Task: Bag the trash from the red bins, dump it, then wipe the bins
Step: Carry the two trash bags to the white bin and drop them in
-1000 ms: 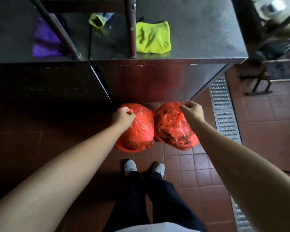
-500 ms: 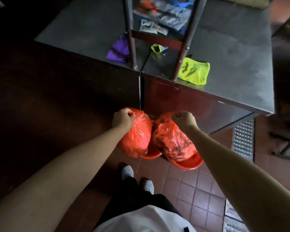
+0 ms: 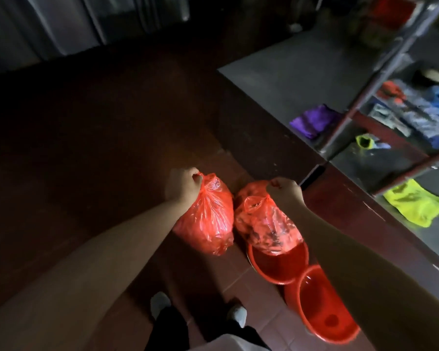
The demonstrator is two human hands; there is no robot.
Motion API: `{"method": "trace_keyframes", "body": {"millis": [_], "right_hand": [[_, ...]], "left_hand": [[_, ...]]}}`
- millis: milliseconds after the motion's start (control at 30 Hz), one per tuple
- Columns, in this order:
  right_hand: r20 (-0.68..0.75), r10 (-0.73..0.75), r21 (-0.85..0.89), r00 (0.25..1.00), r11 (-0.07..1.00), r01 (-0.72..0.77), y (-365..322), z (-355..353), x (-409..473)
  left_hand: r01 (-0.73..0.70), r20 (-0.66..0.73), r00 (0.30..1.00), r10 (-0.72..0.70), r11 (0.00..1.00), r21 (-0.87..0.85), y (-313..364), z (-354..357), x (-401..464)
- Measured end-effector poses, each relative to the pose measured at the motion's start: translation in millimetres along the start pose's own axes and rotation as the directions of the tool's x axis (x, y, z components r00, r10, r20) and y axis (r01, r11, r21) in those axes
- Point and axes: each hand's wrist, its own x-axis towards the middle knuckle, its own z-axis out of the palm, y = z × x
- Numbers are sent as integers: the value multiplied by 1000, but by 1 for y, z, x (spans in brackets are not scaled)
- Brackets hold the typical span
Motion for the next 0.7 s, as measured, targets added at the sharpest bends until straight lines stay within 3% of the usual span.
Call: {"method": "trace_keyframes", "body": {"millis": [167, 467, 700], "right_hand": [[12, -114, 7, 993, 993, 114, -105, 77, 10], [83, -193, 106, 978, 977, 184, -306, 236, 0], [287, -413, 26, 864, 905, 424, -458, 351, -11]], "left_hand": [[88, -102, 991, -87, 996, 7, -106, -67, 12], [268, -137, 956, -261, 963, 35, -303, -202, 30], [439, -250, 867, -431, 898, -28, -431, -296, 26]]}}
